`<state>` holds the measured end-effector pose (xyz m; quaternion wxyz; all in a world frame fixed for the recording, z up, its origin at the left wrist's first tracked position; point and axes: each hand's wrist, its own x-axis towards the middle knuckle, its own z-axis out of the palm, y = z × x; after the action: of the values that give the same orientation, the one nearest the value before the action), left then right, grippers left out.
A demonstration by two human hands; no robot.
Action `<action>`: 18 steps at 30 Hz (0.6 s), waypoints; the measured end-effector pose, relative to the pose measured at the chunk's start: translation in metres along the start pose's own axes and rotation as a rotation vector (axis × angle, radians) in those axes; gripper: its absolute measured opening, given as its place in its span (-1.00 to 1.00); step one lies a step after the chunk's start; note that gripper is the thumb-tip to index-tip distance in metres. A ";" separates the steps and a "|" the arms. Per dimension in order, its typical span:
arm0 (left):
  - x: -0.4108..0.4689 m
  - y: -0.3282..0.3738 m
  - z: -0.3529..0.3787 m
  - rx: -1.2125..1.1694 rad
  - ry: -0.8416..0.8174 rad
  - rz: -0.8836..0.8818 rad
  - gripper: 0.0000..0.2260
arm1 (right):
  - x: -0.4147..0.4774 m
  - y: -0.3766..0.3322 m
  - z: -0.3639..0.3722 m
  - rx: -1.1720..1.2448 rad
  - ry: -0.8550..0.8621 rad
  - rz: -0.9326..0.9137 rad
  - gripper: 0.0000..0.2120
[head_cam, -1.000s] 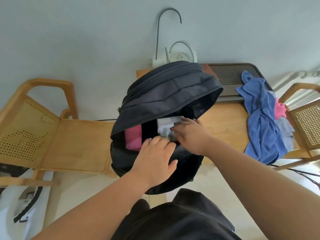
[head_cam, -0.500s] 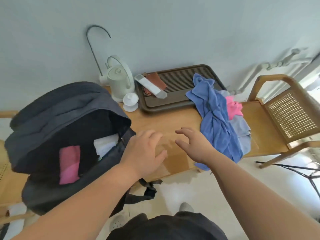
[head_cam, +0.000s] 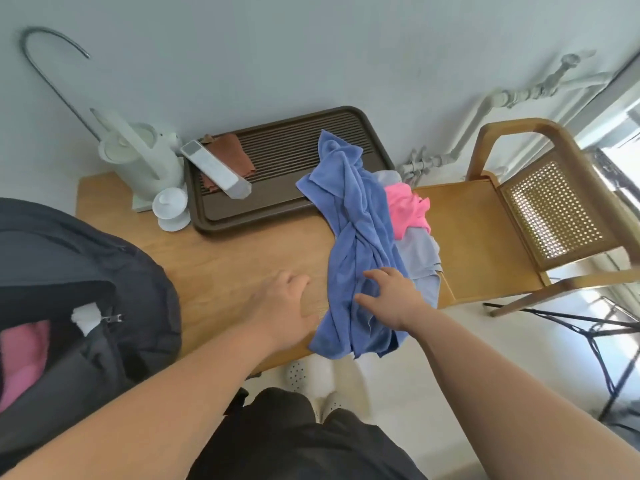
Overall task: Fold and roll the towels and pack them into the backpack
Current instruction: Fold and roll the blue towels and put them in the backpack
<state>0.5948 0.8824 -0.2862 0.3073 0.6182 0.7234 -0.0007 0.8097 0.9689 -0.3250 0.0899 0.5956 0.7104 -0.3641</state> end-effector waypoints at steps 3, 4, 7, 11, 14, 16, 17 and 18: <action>0.031 0.005 0.004 -0.007 -0.018 0.002 -0.41 | 0.016 0.009 -0.004 -0.031 -0.022 0.023 -0.37; 0.041 0.005 0.006 -0.019 -0.034 -0.007 -0.40 | 0.019 0.012 -0.006 -0.051 -0.039 0.031 -0.37; 0.070 0.005 0.011 -0.087 -0.118 -0.060 -0.38 | 0.021 0.018 -0.009 -0.149 -0.131 0.026 -0.32; 0.104 0.011 0.008 -0.246 -0.134 -0.123 -0.39 | 0.023 0.029 -0.012 -0.109 -0.206 0.034 -0.29; 0.126 0.017 0.006 -0.329 -0.157 -0.161 -0.44 | 0.026 0.035 -0.015 0.022 -0.179 0.051 -0.35; 0.140 0.020 0.006 -0.450 -0.164 -0.205 -0.54 | 0.028 0.037 -0.015 0.069 -0.167 0.057 -0.39; 0.146 0.022 0.009 -0.544 -0.155 -0.223 -0.65 | 0.028 0.038 -0.015 0.076 -0.173 0.053 -0.40; 0.151 0.025 0.011 -0.643 -0.145 -0.245 -0.75 | 0.029 0.041 -0.015 0.075 -0.188 0.041 -0.39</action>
<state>0.6151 1.0189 -0.3525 0.5346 0.3969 0.7316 0.1464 0.8436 1.0022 -0.3471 0.1413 0.5762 0.6723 -0.4428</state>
